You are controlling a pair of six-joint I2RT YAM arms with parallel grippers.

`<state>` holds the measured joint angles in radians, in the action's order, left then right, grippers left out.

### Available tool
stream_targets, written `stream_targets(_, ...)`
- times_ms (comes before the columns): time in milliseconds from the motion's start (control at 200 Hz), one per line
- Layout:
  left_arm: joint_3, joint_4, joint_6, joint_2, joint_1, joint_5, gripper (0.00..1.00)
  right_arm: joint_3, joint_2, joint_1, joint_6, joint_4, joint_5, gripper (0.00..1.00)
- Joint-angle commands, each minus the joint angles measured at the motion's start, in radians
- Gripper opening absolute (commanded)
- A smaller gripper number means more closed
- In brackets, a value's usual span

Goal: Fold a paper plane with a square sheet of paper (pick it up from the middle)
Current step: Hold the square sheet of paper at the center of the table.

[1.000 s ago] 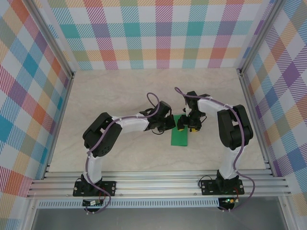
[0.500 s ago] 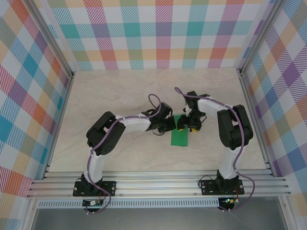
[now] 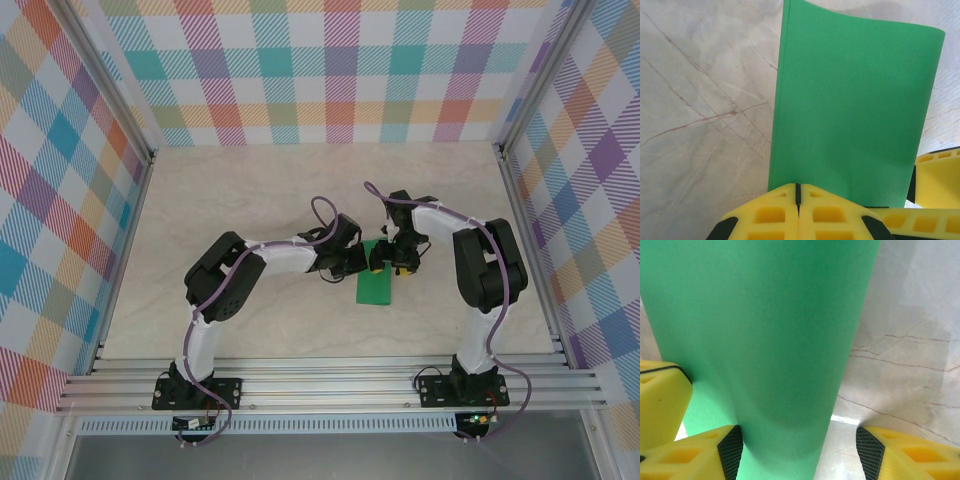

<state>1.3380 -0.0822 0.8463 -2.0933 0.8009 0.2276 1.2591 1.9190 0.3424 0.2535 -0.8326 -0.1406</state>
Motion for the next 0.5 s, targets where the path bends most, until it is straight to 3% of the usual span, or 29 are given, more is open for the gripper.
stream_targets(0,0.03,-0.086,-0.017,-0.028,0.014,-0.007,0.0,-0.006,0.054,0.0,0.004,0.014,0.042,0.66)
stream_targets(315,0.03,-0.116,-0.031,-0.028,0.016,-0.022,0.0,0.021,0.013,-0.004,0.018,0.005,0.041,0.7)
stream_targets(500,0.031,-0.122,-0.039,-0.028,0.016,-0.026,0.0,0.013,-0.09,-0.049,0.044,0.026,-0.031,0.73)
